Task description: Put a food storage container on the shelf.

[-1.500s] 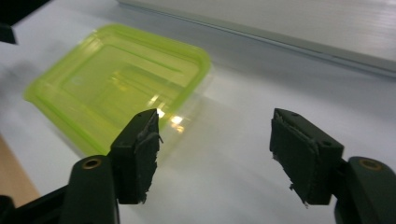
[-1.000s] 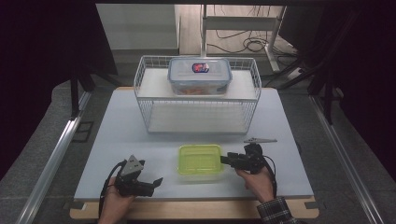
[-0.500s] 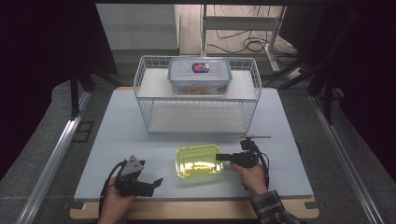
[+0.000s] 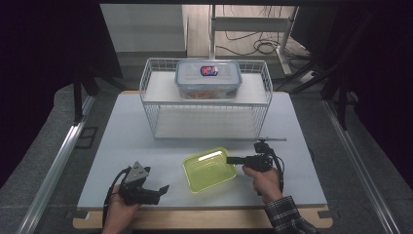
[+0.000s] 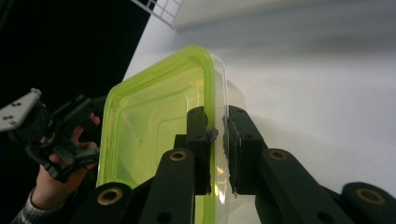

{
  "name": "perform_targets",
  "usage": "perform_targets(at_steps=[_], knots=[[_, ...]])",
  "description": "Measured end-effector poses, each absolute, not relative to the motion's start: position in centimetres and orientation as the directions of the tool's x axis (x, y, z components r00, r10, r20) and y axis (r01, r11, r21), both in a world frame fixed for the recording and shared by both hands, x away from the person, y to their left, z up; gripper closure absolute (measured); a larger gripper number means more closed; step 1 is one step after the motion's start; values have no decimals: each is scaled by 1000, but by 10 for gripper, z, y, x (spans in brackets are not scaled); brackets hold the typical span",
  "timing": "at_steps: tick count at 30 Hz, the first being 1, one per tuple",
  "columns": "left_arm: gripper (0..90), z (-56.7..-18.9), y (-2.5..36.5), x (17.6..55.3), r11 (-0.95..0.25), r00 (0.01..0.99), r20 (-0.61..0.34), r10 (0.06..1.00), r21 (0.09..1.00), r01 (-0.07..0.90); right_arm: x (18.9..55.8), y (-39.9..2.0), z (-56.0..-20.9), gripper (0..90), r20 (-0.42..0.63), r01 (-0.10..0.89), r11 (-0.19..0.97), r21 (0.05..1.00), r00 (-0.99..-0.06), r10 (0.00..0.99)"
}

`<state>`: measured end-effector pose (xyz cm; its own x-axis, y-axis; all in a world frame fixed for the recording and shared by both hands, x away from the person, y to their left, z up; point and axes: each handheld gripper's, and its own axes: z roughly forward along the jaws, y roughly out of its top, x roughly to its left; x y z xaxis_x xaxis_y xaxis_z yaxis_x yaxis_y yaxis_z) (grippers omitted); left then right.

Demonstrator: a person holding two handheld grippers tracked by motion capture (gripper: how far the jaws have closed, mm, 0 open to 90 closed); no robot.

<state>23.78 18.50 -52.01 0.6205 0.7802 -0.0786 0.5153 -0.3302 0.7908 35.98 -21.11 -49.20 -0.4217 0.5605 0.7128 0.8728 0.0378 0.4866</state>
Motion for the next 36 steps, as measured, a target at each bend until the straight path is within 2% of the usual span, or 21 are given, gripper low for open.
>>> perform_targets(at_steps=[36], knots=[[57,-520,185,238,-334,621,-74,780,790,514,375,-226,-393,803,708,801,-42,598,-502,497]])
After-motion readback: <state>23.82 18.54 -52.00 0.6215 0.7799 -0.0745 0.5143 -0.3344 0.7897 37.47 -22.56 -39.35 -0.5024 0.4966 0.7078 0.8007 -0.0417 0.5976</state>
